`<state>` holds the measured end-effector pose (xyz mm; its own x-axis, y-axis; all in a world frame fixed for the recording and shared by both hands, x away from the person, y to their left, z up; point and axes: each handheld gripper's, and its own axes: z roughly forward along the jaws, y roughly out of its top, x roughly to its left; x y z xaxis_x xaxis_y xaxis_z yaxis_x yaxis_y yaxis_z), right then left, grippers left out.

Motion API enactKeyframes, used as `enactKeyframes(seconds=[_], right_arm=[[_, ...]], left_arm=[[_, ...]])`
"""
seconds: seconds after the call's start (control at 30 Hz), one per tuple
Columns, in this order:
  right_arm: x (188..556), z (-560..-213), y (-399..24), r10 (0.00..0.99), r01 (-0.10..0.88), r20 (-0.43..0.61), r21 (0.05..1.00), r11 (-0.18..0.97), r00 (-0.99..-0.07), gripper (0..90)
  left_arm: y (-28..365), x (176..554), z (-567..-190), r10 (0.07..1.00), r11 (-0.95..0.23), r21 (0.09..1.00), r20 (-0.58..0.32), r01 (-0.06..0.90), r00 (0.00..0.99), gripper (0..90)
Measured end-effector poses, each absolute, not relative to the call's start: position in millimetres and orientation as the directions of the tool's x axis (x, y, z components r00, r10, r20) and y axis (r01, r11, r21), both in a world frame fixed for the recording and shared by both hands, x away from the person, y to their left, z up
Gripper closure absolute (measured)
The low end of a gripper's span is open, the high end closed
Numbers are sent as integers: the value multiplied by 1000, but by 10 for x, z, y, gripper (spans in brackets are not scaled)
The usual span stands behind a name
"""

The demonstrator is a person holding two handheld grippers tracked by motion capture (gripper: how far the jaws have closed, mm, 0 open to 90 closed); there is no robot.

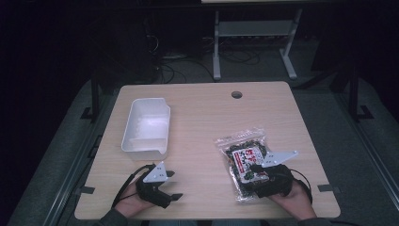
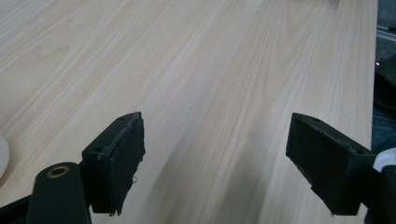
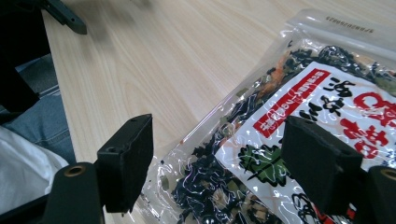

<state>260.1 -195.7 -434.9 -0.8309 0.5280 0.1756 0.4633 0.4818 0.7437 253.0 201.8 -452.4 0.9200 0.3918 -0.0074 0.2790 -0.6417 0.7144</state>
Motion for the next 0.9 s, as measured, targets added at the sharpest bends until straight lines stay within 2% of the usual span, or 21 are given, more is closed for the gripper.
enactKeyframes(seconds=[0.53,0.9], right_arm=[[2794,-4125,-2298,603,469,138,769,435,-786,226],[3326,-3896,-2499,638,531,176,734,423,-750,210]], left_arm=[[2040,2540,-4528,405,-635,717,-7,287,914,190],[2063,2556,-4515,407,-627,725,-7,284,914,188]])
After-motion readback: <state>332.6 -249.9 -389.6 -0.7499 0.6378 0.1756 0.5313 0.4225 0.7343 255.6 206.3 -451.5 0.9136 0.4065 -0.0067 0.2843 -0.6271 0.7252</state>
